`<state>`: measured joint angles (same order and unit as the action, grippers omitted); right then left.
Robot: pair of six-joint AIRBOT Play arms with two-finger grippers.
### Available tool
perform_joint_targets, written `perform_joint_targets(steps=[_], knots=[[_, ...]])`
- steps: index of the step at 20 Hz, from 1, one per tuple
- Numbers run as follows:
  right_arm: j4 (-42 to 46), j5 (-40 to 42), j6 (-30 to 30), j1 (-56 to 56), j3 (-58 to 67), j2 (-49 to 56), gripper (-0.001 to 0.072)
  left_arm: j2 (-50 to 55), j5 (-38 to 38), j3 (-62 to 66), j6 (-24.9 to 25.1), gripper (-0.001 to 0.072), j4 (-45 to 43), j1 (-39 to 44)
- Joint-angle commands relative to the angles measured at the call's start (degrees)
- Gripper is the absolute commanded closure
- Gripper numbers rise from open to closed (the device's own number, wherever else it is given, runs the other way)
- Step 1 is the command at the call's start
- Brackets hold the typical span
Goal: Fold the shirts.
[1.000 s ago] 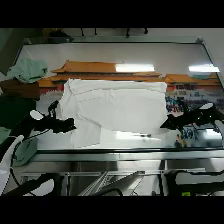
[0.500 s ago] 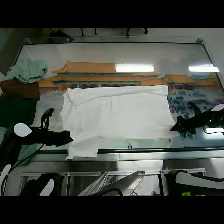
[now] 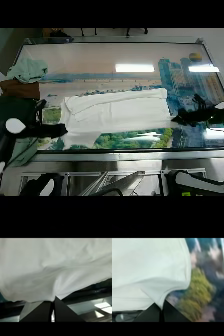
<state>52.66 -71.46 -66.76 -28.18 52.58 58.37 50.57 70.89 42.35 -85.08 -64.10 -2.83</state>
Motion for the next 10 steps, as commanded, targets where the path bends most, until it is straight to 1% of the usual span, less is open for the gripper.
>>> perform_joint_targets(steps=[1,3,6,8,10], knots=[[-12.61,10.40,7.69,3.13,5.92,4.20,0.0696,13.18,-2.60,13.49,2.38,0.0694,-0.33,0.07],[-13.77,14.60,8.55,5.55,11.74,8.61,0.0696,20.31,-3.69,21.16,3.06,0.0694,-0.33,0.07],[-13.70,16.59,10.32,8.76,19.76,16.68,0.0696,28.74,-6.88,29.66,4.50,0.0694,-0.31,0.07],[-13.73,17.94,11.17,10.45,22.75,21.24,0.0696,34.25,-6.82,33.40,5.97,0.0693,-0.35,0.07],[-13.64,19.89,11.47,11.28,23.08,23.98,0.0695,39.15,-6.64,35.58,7.26,0.0693,-0.35,0.07]])
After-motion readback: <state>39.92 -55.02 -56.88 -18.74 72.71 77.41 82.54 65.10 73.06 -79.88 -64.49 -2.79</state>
